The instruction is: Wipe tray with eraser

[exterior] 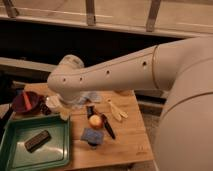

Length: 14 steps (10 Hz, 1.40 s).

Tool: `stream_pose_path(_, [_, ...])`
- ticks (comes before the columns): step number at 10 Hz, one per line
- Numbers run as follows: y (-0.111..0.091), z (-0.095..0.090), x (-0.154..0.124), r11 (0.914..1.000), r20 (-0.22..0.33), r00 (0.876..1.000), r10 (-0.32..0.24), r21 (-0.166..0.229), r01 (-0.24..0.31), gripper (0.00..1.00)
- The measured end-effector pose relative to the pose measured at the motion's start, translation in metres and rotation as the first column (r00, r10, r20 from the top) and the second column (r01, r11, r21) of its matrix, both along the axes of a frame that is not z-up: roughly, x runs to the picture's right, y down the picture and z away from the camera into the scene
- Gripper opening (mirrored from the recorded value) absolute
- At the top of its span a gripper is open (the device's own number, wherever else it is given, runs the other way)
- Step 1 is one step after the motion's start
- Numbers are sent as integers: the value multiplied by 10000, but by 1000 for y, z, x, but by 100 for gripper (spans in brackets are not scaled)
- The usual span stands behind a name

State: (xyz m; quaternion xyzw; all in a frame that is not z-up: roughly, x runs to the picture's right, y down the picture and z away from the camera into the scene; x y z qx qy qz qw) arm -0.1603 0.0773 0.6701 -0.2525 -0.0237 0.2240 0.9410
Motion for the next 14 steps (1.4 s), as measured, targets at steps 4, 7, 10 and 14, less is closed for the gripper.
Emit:
stream_pose_path(4, [42, 6, -112, 9864, 1916, 9698, -1511, -352, 1607, 80])
stream_pose_path(7, [71, 27, -153, 9677, 4132, 9014, -1296, -1453, 2058, 80])
stream_pose_path(10, [77, 38, -172, 9614, 5463, 8351, -643, -1904, 1985, 80])
stream_pose_path(14, [98, 42, -183, 9491, 5380, 8386, -850, -2125, 2325, 80])
